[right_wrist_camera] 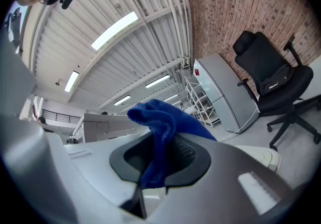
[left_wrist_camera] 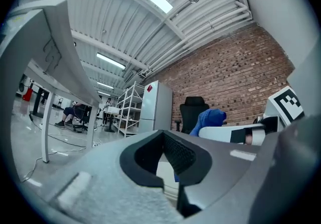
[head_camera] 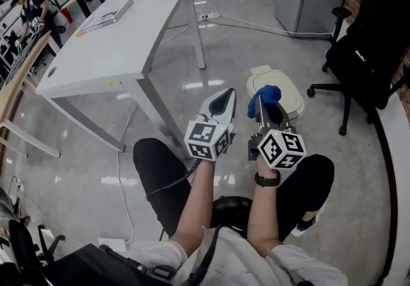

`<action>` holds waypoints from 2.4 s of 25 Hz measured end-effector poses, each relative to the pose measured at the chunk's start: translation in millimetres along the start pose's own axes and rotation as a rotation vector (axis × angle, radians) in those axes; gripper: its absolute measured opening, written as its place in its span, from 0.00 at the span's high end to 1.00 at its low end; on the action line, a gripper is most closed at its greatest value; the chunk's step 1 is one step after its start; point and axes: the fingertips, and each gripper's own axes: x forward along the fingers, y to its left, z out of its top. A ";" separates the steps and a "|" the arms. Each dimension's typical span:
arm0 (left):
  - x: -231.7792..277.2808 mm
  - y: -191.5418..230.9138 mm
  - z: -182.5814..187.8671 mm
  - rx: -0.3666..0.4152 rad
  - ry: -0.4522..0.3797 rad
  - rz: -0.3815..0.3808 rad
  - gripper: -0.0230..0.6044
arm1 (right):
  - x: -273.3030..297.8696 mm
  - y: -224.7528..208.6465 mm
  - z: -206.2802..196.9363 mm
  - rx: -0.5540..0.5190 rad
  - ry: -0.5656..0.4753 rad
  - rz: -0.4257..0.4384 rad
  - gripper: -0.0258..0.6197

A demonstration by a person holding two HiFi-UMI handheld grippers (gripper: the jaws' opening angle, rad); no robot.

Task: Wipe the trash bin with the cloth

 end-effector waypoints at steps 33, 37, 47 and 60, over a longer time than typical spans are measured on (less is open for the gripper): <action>53.0 108.5 -94.9 -0.042 0.115 -0.087 0.97 | 138.6 -84.4 -179.6 -0.291 0.106 -0.295 0.87; 60.5 121.0 -107.4 -0.045 0.103 -0.091 0.97 | 177.1 -100.1 -209.6 -0.353 0.169 -0.312 0.87; 60.4 129.1 -145.5 -0.051 0.149 -0.118 0.97 | 174.2 -162.6 -315.4 -0.265 0.310 -0.459 0.87; 58.5 138.3 -192.0 -0.098 0.207 -0.092 0.97 | 120.4 -240.5 -506.9 -0.092 0.739 -0.605 0.86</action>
